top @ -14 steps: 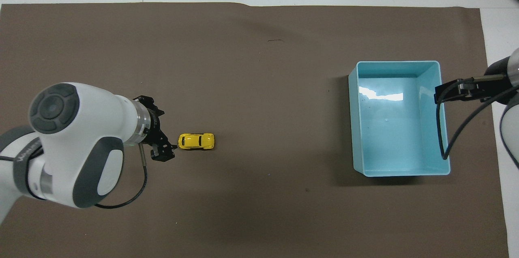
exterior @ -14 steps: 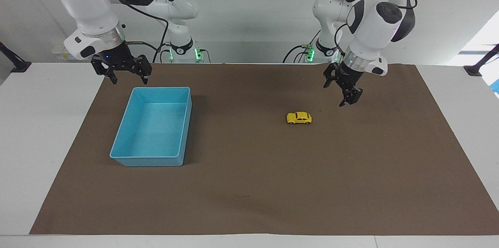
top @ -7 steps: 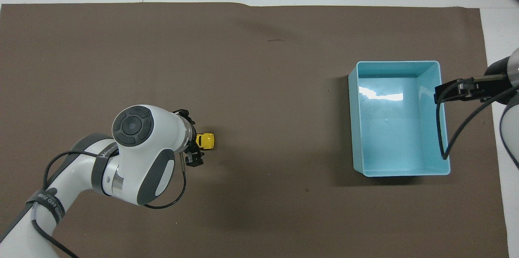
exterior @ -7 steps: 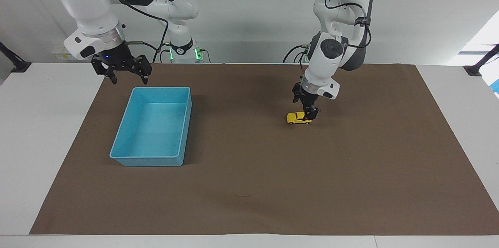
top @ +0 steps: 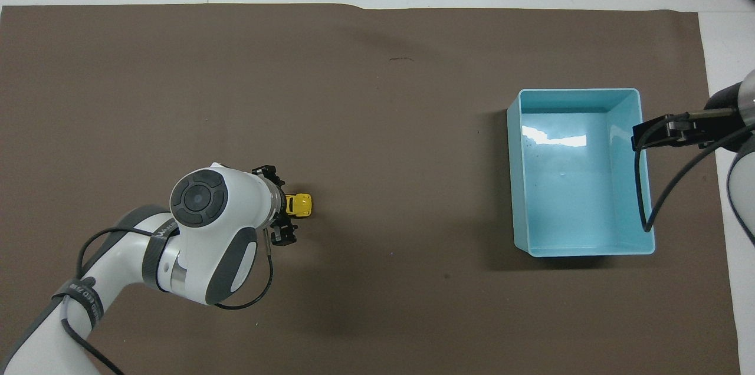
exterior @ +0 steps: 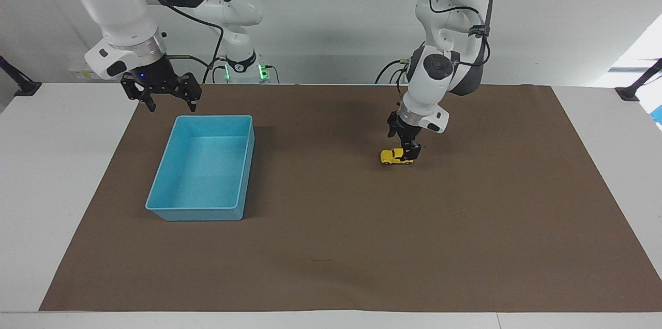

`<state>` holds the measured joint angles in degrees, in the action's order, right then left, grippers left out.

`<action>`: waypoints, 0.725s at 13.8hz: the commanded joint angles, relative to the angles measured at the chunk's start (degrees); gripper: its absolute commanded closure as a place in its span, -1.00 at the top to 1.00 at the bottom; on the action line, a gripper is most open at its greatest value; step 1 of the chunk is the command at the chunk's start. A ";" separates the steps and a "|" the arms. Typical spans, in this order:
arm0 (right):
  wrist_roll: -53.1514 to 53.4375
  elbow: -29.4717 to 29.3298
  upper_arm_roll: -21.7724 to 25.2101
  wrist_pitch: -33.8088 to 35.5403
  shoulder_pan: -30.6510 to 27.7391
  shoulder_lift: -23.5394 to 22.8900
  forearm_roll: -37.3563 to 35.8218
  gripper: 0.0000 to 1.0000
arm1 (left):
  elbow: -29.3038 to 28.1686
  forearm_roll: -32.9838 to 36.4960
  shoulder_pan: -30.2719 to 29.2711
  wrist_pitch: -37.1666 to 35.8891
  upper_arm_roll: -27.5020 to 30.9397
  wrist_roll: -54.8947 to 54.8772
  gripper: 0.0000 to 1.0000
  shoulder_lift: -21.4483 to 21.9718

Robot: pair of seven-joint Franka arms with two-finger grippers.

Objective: Wind up and store yellow beetle car

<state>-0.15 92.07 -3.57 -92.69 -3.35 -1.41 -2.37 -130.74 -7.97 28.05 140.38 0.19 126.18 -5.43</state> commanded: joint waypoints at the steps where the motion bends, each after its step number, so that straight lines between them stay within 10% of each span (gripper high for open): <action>1: -1.69 0.22 -0.73 -0.48 -0.95 0.36 -0.62 1.00 | -1.18 0.32 0.87 2.00 0.95 -0.68 0.89 0.25; 4: -1.69 0.22 -0.73 -0.48 -0.95 0.36 -0.62 1.00 | -1.27 0.32 1.13 2.35 0.95 -0.77 -0.29 0.25; 10: -1.69 0.22 -0.73 -0.48 -1.04 0.36 -0.62 1.00 | -1.45 0.32 1.22 3.49 0.95 -1.11 -1.00 -0.81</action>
<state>-0.15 92.07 -3.57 -92.69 -3.35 -1.41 -2.37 -130.86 -7.95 28.15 141.76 0.20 125.62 -5.40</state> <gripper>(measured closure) 0.000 0.612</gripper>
